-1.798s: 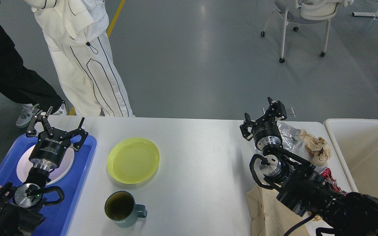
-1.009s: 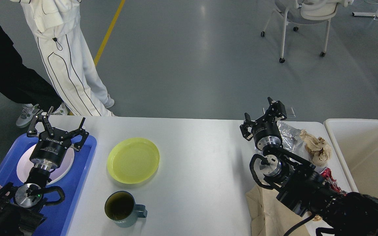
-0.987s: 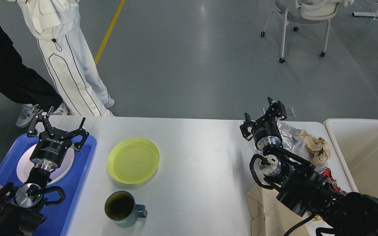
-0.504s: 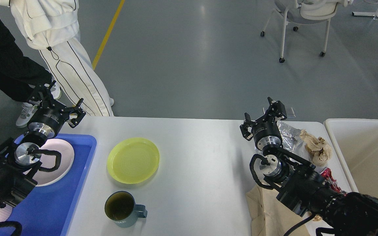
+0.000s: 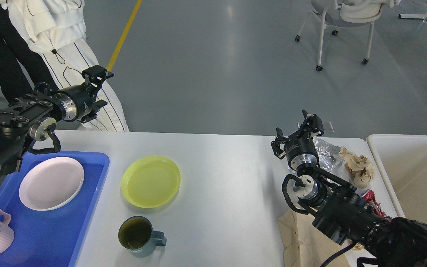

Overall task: Tidy desktop
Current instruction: 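Swing the left gripper over the yellow plate toward the dark mug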

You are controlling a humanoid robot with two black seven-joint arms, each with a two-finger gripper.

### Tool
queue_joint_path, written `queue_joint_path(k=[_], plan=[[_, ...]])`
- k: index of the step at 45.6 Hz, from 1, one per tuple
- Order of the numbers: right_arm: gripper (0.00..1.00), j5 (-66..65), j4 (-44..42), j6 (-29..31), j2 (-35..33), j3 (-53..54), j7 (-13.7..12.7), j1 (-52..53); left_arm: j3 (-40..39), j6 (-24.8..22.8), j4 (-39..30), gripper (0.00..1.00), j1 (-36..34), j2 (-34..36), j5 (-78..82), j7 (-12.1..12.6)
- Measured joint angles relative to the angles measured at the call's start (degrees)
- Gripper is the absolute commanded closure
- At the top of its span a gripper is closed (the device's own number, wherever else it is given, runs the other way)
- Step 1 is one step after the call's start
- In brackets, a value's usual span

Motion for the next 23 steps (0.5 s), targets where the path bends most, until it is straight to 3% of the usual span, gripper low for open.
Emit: queue_joint_path(k=[14, 18, 23], plan=[[0.00, -0.01, 0.00, 0.00, 0.00, 0.00, 0.00, 0.00, 33.38, -2.09, -3.34, 0.02, -9.18, -4.53, 0.30, -0.26], [0.00, -0.02, 0.02, 0.00, 0.00, 0.00, 0.00, 0.00, 38.57, -3.00, -10.59, 0.02, -13.76, -4.53, 0.34, -0.30], [0.00, -0.02, 0.15, 0.00, 0.07, 0.00, 0.00, 0.00, 42.81, -3.30, -24.45, 0.02, -20.64, -3.57, 0.35, -0.22]])
